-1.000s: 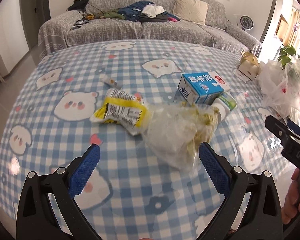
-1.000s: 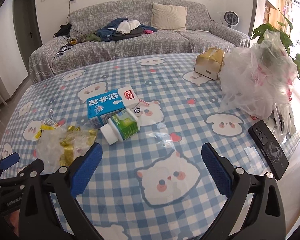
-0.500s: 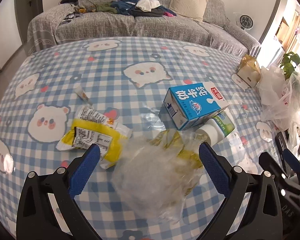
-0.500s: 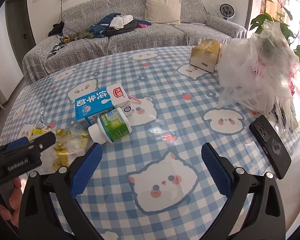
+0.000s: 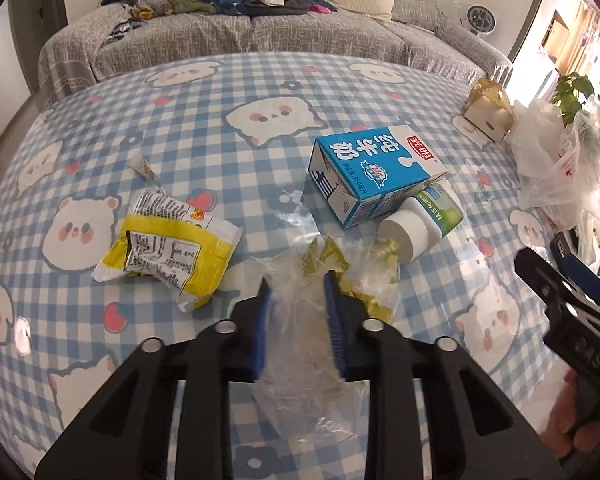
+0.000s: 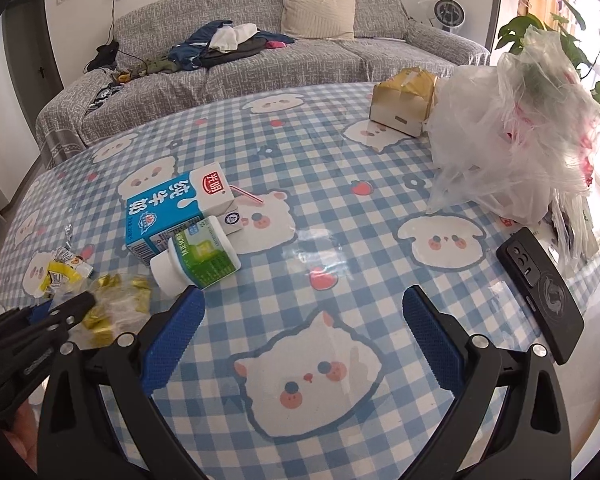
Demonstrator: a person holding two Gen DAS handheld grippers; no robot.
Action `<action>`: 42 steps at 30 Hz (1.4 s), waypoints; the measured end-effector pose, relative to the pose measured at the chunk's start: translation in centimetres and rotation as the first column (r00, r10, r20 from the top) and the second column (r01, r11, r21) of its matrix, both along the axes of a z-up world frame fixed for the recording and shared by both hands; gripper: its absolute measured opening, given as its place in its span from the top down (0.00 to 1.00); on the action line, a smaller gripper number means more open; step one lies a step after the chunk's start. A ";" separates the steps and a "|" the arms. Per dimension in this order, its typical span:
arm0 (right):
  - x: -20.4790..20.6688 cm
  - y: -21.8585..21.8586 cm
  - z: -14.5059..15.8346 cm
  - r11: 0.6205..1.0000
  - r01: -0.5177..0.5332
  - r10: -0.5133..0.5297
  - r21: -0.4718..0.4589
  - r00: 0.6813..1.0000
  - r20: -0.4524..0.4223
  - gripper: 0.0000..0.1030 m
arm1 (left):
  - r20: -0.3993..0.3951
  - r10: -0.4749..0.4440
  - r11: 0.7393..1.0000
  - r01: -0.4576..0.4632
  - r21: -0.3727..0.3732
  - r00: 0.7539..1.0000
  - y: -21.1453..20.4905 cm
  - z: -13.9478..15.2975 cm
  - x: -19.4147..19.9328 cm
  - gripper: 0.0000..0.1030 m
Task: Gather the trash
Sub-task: 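Close the right tool on the white-and-green bottle while the left tool holds the clear bag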
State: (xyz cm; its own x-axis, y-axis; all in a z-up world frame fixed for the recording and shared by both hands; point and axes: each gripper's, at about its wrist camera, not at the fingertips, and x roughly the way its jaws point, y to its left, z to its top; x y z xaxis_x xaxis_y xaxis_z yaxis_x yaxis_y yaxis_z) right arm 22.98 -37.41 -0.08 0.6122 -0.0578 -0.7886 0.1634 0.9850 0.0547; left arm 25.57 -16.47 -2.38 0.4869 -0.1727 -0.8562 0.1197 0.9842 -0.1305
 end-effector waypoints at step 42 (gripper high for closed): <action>3.3 9.0 -2.2 0.968 -0.201 0.203 -0.149 0.979 0.000 0.32 | 0.064 0.158 0.986 -0.161 0.045 0.985 14.6 3.6 -6.5 0.87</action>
